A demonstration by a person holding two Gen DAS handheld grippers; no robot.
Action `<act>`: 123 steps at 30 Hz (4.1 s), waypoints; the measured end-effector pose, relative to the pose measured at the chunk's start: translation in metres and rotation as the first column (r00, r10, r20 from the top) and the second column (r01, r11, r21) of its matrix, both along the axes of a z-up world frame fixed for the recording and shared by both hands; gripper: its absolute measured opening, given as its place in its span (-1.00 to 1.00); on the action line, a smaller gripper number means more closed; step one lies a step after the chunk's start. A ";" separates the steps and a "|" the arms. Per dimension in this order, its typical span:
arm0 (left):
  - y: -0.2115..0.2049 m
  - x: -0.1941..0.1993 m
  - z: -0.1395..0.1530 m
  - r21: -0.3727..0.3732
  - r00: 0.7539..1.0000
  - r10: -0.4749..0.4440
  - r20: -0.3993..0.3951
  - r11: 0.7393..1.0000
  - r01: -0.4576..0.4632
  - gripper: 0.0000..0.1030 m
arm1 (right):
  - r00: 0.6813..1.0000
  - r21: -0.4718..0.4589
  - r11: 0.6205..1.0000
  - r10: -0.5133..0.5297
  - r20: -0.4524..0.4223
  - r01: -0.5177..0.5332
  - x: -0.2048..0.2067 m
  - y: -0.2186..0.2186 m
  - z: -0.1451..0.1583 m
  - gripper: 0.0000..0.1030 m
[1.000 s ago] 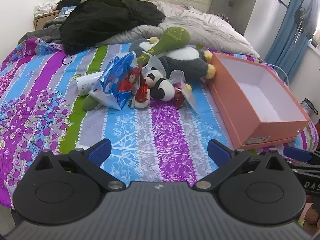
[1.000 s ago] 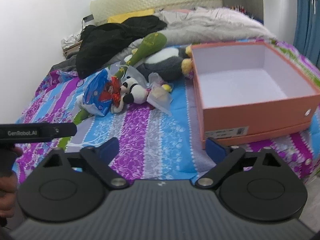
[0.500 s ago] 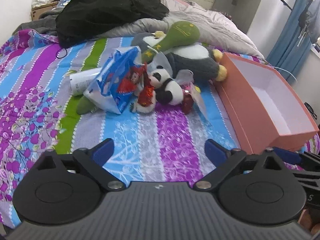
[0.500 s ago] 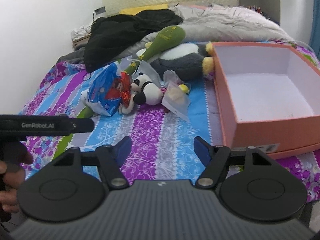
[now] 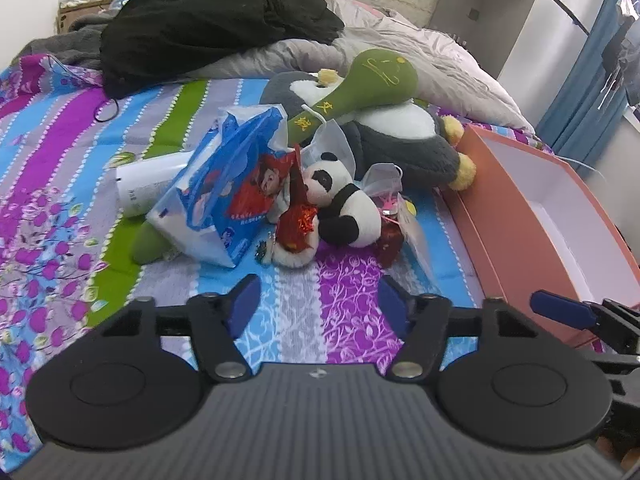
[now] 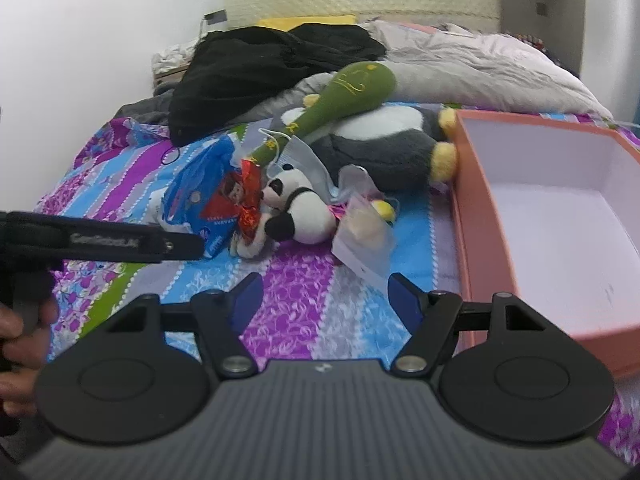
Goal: Organize soft objects
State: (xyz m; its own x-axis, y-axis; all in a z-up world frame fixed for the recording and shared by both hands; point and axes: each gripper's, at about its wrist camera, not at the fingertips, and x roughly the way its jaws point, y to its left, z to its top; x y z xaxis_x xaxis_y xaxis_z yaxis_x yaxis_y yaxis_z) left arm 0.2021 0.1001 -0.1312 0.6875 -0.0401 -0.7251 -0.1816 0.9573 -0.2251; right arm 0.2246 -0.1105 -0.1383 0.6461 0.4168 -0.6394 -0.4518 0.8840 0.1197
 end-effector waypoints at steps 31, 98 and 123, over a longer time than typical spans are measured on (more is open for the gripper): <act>0.027 0.099 -0.064 -0.042 0.999 0.037 0.012 0.998 -0.037 -0.46 | 0.997 -0.164 0.984 0.067 0.024 -0.062 0.085 0.044 -0.070 -0.86; -0.009 -0.065 -0.062 -0.137 0.997 0.046 -0.067 0.989 -0.055 -0.54 | 0.984 -0.035 0.999 -0.025 -0.177 0.019 0.002 0.017 -0.083 0.39; -0.009 -0.065 -0.063 -0.135 0.997 0.059 -0.053 0.989 -0.065 -0.55 | 0.995 -0.190 0.981 0.015 -0.096 -0.033 0.013 0.039 -0.103 -0.10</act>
